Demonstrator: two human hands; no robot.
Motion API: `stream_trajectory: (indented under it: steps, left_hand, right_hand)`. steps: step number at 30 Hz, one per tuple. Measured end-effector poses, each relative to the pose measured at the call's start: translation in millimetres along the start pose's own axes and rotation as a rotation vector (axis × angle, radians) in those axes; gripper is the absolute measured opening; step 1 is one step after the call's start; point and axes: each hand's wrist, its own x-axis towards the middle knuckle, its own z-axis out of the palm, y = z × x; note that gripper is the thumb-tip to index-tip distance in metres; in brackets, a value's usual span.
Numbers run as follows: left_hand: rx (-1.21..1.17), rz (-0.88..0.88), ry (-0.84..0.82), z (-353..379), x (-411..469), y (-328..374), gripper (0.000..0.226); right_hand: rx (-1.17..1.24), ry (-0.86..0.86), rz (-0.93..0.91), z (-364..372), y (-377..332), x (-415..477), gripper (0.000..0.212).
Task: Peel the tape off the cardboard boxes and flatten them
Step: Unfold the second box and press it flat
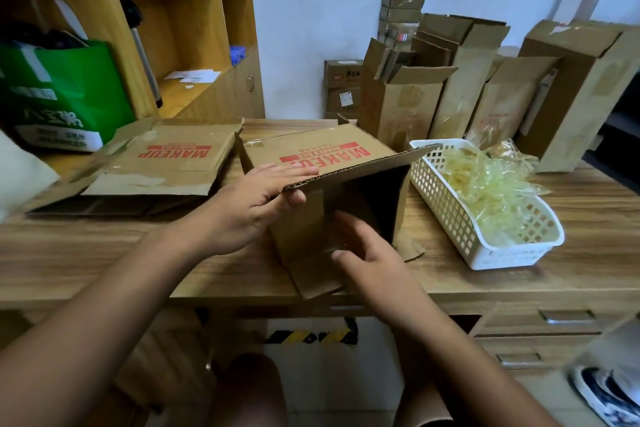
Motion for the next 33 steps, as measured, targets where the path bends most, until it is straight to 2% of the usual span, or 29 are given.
stream_trajectory:
  steps: [4, 8, 13, 19, 21, 22, 26, 27, 29, 31, 33]
  left_hand:
    - [-0.011, 0.017, 0.004, 1.3, 0.4, -1.2, 0.068]
    - [0.001, 0.021, 0.014, 0.8, 0.3, -0.7, 0.072]
    - [0.093, 0.082, 0.007, 5.1, 2.5, 2.1, 0.078]
    - [0.136, 0.071, 0.002, 8.7, 4.1, 3.9, 0.052]
    - [0.134, 0.074, -0.032, 4.7, 3.7, 1.9, 0.052]
    - [0.13, 0.073, -0.047, 2.4, 3.3, 0.5, 0.052]
    - [0.122, 0.067, -0.08, -4.2, -2.1, -5.5, 0.052]
    - [0.116, 0.066, -0.084, -5.3, -3.7, -6.6, 0.052]
    - [0.104, 0.058, -0.09, -7.2, -6.0, -7.8, 0.052]
    - [0.104, 0.052, -0.097, -8.9, -6.8, -8.1, 0.052]
    - [0.105, 0.052, -0.101, -10.1, -7.1, -7.8, 0.053]
  right_hand:
    - [0.195, -0.064, 0.113, 3.0, -4.2, 12.6, 0.056]
    - [0.281, -0.066, 0.114, 0.4, -0.9, 2.5, 0.045]
    - [0.351, -0.183, 0.117, 7.1, -2.2, -26.3, 0.045]
    - [0.413, -0.278, 0.096, 17.5, -4.9, -39.6, 0.047]
    - [0.393, -0.219, 0.049, 8.8, -0.3, -37.1, 0.04]
    - [0.387, -0.137, 0.023, 3.9, 4.0, -35.2, 0.037]
    - [0.268, 0.494, -0.032, -19.6, 24.0, -20.7, 0.025]
    - [0.233, 0.578, -0.04, -24.8, 26.8, -14.6, 0.029]
    - [0.153, 0.595, -0.02, -32.8, 32.2, -0.3, 0.049]
    - [0.055, 0.532, 0.013, -36.0, 32.8, 13.7, 0.08]
    - [-0.008, 0.49, 0.017, -35.8, 30.4, 25.6, 0.098]
